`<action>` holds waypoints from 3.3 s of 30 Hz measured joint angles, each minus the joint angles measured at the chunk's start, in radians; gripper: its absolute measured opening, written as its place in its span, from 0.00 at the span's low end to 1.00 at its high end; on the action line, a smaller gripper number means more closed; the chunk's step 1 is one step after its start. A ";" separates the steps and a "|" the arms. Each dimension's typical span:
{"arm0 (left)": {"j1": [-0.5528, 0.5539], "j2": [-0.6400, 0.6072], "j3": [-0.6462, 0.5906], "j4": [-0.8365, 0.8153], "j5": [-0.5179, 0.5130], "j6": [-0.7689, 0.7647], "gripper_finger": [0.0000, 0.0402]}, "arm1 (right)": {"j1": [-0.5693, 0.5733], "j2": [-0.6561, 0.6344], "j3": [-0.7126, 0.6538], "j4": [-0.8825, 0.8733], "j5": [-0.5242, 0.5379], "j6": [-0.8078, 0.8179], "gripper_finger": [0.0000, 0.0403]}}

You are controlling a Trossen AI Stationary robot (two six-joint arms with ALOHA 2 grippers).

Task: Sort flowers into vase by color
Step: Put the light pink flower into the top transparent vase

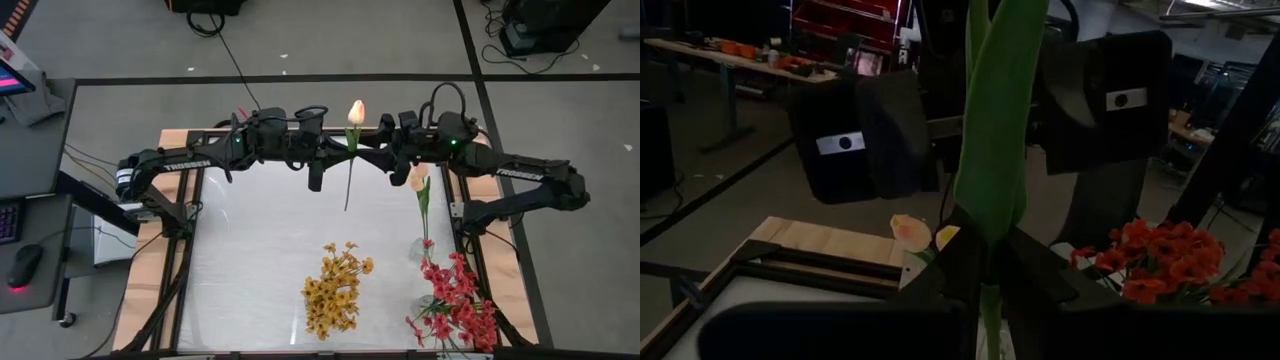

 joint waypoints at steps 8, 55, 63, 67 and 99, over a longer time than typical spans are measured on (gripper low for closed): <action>0.000 0.000 0.000 -0.010 0.000 0.000 0.10 | 0.002 0.006 0.000 0.006 0.013 0.000 0.46; -0.001 0.000 0.000 -0.017 0.003 -0.007 0.10 | 0.022 0.005 0.000 0.005 0.020 -0.031 0.04; -0.001 0.000 0.000 -0.017 0.003 -0.026 0.10 | 0.022 0.005 0.000 0.005 0.018 -0.037 0.04; -0.001 0.000 0.000 -0.018 0.006 -0.027 0.13 | 0.022 0.005 0.000 0.005 0.017 -0.038 0.04; 0.061 -0.122 0.000 -0.561 0.073 0.043 0.54 | -0.005 -0.031 0.000 -0.020 -0.010 -0.090 0.03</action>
